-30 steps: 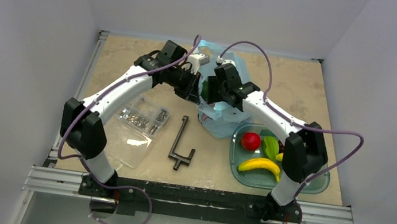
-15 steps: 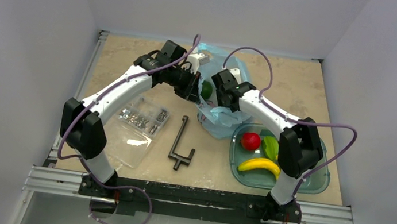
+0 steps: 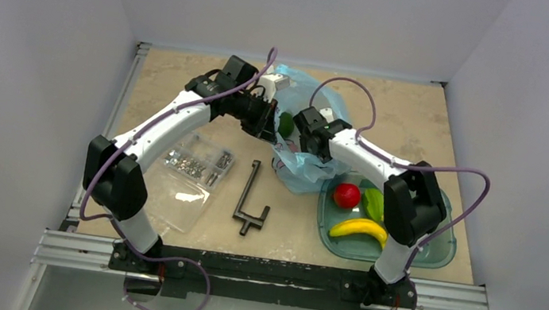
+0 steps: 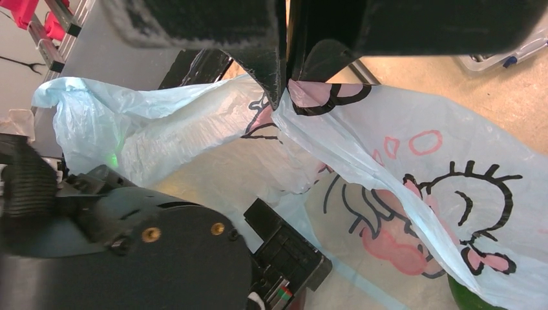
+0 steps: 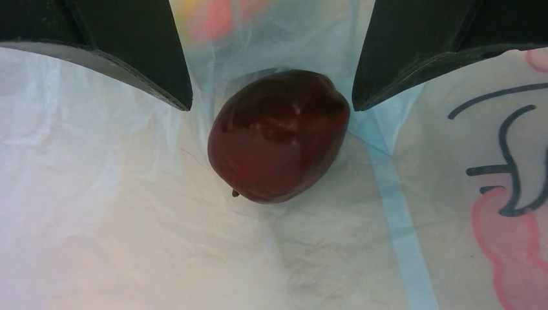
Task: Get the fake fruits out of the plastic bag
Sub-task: Take out the fake fruit from the plastic bag.
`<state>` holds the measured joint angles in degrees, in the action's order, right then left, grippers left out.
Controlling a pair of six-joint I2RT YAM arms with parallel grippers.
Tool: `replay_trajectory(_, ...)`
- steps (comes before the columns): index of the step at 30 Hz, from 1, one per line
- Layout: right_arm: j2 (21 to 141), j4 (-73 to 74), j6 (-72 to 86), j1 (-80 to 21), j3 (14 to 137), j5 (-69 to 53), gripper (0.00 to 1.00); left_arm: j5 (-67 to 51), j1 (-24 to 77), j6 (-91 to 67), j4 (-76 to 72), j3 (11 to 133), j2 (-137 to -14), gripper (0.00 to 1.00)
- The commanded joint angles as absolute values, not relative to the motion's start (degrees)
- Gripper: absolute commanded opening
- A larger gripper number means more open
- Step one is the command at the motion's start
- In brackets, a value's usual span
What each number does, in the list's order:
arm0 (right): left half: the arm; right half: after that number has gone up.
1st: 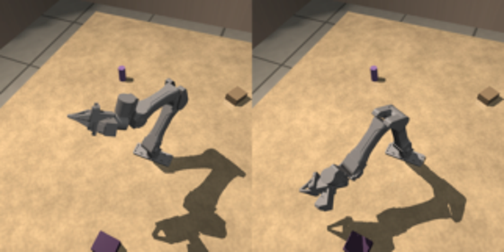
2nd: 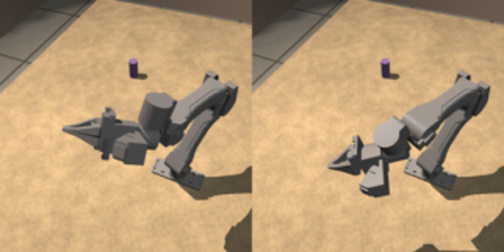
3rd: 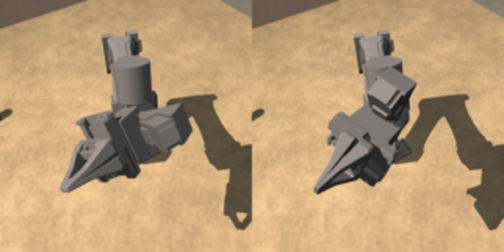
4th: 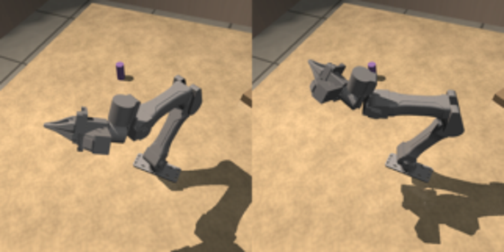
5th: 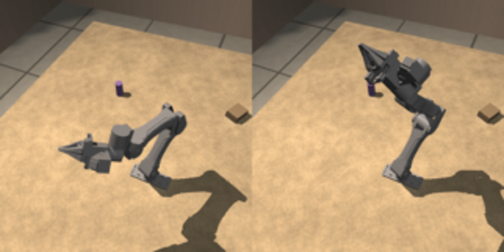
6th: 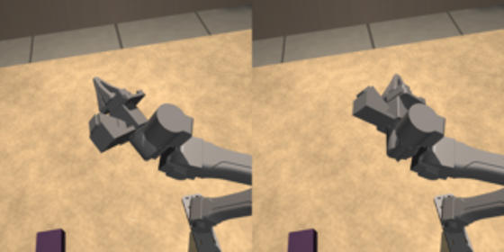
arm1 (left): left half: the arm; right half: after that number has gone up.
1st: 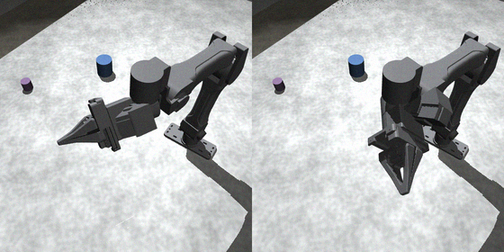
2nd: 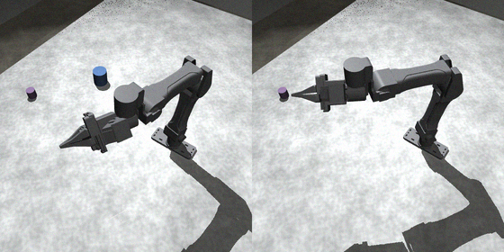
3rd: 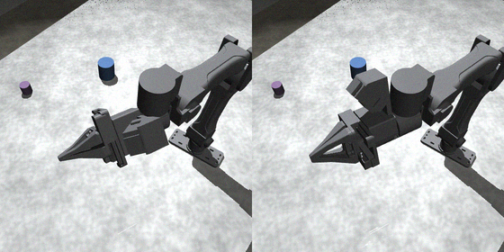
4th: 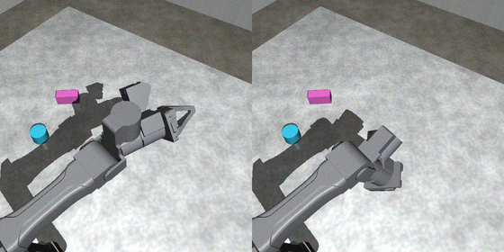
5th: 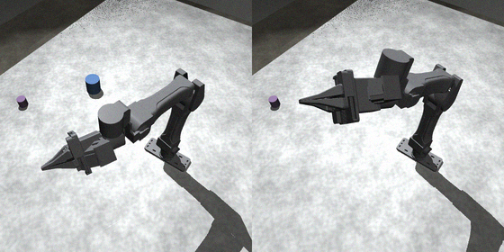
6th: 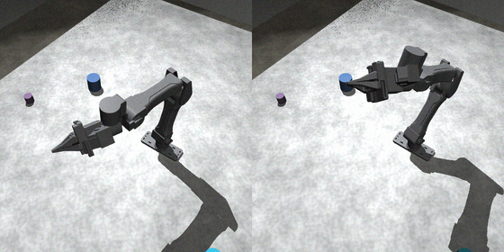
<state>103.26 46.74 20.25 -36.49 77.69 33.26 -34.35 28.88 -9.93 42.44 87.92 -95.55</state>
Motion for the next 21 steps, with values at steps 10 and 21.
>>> replay_trajectory(10,108.9,39.1,18.4,-36.3,77.9,26.7,0.85,-35.8,28.4,-10.4,40.7,88.4,-94.7,0.00)
replay_trajectory(21,102.5,32.3,15.5,-36.4,81.1,20.4,0.48,-35.7,28.4,-10.4,41.0,88.6,-95.3,0.00)
